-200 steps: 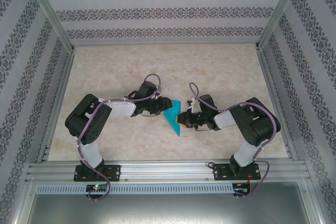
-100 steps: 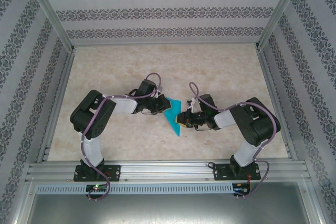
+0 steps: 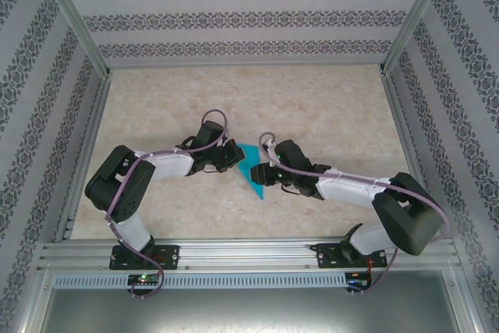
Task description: Fold a paper plane with a square sheet of paper (pick it up from the middle)
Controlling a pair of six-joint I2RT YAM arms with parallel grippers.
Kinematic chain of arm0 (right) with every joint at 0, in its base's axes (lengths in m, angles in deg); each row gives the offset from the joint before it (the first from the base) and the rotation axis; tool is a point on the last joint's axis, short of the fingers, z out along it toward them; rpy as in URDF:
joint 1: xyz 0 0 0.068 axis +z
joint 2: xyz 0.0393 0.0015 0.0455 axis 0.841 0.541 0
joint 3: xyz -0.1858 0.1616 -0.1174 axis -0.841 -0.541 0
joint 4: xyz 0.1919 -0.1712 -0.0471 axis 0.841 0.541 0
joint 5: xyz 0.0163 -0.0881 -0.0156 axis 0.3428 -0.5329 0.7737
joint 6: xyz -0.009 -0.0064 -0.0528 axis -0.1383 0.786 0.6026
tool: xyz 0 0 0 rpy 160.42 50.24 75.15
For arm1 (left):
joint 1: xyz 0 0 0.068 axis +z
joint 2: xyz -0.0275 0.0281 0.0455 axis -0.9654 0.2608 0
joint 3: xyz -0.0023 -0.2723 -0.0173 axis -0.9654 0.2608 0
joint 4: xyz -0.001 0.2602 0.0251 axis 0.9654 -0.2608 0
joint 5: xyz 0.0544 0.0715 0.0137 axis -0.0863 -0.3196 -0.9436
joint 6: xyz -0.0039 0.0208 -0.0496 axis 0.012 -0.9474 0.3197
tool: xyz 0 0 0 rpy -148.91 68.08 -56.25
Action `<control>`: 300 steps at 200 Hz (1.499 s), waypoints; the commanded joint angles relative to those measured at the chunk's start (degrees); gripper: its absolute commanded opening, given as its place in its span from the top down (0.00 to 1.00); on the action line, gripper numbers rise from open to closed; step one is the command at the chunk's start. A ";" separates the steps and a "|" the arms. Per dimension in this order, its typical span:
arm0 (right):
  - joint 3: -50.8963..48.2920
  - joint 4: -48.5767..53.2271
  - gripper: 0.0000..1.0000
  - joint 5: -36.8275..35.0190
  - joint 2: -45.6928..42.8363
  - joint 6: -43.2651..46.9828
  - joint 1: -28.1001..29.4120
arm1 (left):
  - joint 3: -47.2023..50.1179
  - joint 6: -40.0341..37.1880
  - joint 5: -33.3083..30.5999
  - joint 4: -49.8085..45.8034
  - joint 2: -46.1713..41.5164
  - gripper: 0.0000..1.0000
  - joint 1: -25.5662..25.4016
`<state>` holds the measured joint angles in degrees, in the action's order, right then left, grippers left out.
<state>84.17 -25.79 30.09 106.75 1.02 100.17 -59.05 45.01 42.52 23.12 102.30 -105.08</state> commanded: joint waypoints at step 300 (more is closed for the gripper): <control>-3.61 -23.54 0.83 -49.17 16.52 33.94 24.43 | -0.65 1.96 -0.81 -1.98 -0.02 0.95 0.05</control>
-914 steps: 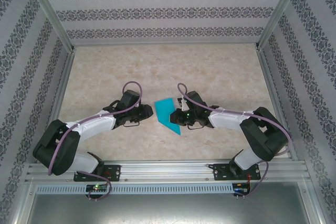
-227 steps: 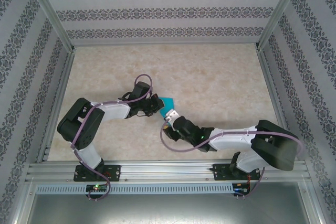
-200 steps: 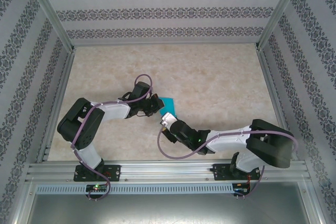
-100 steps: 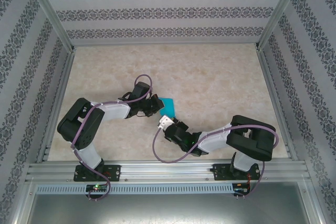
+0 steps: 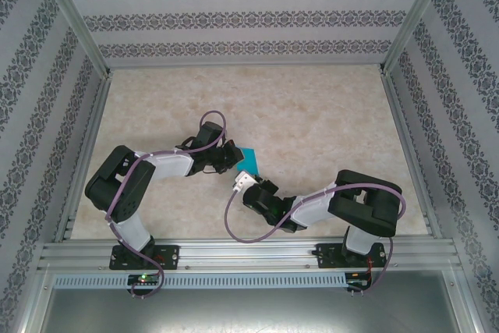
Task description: Fold a paper plane with a square sheet of paper (pick it up from the middle)
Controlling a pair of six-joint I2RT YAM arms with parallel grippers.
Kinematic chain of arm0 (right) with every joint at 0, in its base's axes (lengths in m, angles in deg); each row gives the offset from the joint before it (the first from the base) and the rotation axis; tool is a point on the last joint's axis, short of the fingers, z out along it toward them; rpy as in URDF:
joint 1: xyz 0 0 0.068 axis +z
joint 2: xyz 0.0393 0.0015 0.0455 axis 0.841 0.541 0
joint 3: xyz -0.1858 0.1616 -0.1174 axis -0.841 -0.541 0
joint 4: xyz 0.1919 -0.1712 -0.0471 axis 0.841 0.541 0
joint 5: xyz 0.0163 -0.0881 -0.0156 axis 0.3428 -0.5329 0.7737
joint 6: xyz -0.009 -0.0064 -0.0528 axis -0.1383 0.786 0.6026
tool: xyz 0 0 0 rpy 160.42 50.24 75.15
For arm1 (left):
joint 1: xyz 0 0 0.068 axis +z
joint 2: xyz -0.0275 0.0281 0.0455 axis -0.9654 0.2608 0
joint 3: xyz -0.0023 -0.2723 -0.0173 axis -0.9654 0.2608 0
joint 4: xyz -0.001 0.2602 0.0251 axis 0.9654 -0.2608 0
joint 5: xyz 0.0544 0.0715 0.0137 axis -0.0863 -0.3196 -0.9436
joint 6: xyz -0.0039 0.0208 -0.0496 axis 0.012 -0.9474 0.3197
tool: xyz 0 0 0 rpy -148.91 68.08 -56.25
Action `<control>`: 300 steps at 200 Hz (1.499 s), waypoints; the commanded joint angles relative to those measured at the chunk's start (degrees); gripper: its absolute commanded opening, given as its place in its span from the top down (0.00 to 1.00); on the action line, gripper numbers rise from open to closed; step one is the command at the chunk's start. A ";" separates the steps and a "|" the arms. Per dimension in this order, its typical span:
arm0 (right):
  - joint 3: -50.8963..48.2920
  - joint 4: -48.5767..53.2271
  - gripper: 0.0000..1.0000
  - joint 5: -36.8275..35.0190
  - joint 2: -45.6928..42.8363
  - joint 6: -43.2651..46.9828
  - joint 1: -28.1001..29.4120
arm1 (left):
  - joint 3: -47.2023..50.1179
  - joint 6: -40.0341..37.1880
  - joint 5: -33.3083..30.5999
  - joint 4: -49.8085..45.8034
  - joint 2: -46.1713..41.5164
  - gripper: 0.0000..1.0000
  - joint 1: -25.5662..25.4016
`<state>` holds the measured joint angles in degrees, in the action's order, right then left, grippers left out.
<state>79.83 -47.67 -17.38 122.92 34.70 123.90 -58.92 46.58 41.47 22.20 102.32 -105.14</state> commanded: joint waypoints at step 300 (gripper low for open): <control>-12.03 -21.73 1.00 49.03 -3.43 -40.77 -24.33 | 4.28 -3.92 -16.51 -14.35 -19.91 0.52 0.13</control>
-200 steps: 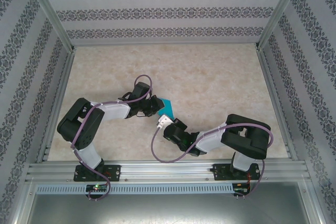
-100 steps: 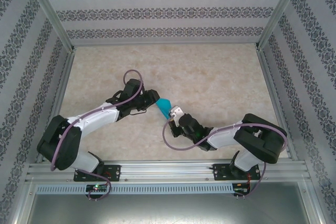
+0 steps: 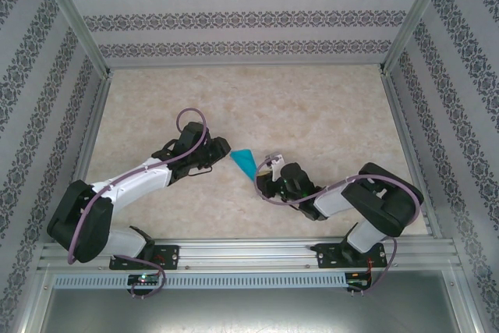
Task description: Fold a paper plane with a square sheet of paper (pick it up from the middle)
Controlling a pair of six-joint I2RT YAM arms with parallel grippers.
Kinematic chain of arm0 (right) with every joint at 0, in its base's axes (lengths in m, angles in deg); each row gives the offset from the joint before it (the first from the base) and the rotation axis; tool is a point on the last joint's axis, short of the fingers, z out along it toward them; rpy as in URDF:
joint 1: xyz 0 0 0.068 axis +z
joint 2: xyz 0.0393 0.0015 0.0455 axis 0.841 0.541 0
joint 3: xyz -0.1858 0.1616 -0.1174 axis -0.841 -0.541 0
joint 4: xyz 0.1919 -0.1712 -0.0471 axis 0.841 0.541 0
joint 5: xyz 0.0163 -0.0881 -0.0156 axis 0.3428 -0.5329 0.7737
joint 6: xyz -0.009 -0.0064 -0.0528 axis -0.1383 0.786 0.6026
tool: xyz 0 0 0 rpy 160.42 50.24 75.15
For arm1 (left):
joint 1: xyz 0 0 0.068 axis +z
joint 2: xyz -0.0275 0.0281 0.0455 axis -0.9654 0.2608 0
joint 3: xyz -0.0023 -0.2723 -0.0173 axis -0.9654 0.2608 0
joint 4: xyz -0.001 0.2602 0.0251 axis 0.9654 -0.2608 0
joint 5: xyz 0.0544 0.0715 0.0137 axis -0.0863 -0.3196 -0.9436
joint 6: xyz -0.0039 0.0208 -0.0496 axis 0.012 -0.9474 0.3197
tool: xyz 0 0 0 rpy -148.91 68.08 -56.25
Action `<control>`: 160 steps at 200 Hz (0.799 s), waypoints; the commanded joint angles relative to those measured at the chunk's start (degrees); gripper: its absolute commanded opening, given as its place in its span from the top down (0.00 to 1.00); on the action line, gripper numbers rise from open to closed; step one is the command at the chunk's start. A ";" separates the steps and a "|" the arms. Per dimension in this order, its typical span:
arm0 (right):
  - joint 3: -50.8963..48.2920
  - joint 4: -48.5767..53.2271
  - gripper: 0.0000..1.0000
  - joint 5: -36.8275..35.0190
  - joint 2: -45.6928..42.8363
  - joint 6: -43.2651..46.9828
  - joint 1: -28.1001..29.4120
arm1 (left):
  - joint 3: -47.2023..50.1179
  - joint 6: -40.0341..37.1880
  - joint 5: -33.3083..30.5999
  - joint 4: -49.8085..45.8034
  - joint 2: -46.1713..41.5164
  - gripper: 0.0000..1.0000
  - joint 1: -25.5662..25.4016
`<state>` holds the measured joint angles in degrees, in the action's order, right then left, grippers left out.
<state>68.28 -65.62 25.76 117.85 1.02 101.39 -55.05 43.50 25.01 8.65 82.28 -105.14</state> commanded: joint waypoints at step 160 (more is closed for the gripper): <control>-3.52 -28.40 1.00 18.45 18.83 -40.46 -11.83 | -2.13 -3.79 11.99 14.50 11.74 0.59 -2.33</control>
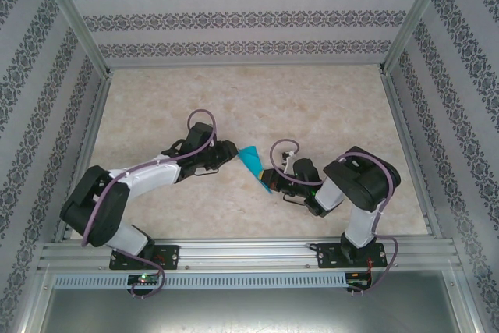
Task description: Fold a paper plane with a square sheet of paper (pick it up from the middle)
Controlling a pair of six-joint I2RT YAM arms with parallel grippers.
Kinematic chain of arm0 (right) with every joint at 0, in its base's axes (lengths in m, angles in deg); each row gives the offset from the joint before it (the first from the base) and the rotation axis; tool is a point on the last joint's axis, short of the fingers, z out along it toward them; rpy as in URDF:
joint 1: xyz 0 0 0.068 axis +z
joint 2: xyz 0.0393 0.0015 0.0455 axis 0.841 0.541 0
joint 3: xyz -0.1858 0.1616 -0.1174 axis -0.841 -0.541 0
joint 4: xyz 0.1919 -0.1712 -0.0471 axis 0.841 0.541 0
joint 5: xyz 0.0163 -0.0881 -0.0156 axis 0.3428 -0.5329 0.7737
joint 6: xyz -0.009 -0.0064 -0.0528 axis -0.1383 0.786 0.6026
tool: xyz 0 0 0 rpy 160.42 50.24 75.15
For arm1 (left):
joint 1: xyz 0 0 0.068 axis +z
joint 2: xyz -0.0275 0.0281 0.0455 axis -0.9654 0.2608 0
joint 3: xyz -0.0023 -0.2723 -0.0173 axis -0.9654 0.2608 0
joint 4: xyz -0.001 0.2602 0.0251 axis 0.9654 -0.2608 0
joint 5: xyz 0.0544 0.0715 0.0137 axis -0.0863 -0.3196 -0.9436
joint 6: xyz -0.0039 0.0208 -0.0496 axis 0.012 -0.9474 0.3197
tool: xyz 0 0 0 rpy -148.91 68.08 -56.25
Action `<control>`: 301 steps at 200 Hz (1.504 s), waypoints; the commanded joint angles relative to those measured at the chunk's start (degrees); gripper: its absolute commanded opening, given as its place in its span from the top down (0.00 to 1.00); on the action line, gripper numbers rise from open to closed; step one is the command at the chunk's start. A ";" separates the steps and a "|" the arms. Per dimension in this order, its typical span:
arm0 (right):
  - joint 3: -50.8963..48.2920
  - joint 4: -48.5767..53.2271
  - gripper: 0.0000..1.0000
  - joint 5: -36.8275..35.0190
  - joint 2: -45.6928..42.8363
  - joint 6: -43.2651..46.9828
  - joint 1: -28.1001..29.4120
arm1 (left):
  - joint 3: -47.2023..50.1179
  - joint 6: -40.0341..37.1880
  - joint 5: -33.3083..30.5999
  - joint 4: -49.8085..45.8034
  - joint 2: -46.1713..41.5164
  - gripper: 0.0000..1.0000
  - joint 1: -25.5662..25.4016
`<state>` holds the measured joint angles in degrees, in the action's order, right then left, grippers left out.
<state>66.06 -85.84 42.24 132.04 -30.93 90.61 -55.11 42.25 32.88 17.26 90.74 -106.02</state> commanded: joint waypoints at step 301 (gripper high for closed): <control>-1.97 -3.50 1.00 -1.32 8.43 -16.82 -3.31 | -8.27 2.50 6.89 21.01 24.97 0.60 -4.02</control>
<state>65.07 -98.64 42.92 138.86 -48.33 87.73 -62.96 43.67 41.76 38.09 114.34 -109.45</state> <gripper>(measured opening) 0.043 0.405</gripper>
